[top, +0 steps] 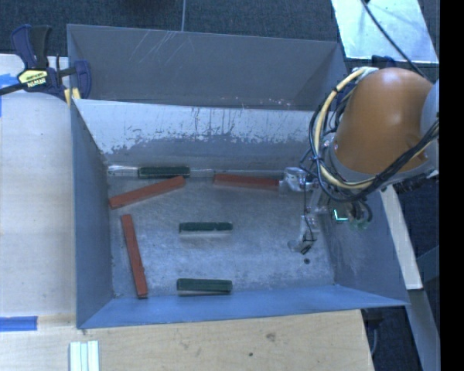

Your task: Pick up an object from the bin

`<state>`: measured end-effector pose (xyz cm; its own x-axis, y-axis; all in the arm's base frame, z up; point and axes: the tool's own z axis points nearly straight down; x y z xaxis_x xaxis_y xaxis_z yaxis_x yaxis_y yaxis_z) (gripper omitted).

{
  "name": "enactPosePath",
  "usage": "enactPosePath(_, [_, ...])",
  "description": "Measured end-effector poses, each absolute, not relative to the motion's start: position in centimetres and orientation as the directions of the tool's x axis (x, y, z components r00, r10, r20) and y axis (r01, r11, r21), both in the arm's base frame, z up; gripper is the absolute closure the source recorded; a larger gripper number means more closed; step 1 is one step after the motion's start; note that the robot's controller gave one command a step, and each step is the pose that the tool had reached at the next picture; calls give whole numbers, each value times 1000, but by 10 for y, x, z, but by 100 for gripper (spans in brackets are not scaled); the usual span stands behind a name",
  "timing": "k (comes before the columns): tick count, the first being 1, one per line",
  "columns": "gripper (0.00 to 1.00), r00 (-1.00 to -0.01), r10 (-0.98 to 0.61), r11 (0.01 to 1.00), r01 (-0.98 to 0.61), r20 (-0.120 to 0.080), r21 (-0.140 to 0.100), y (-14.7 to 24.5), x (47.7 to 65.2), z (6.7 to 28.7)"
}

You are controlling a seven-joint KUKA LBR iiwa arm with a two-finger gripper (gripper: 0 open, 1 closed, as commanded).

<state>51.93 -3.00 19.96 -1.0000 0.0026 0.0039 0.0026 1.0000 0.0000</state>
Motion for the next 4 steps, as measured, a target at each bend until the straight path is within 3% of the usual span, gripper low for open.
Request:
enactPosePath(1, [0, -1000, 6, 1000, 6, -3, 3, 35, 555, 155])
enactPosePath(2, [0, -996, -92, 996, -92, 3, 1, 74, 578, 66])
enactPosePath(3, [100, -996, -90, 996, -90, -4, 1, 73, 580, 71])
enactPosePath(4, [100, -986, -168, 986, -168, -14, 0, 100, 594, 211])
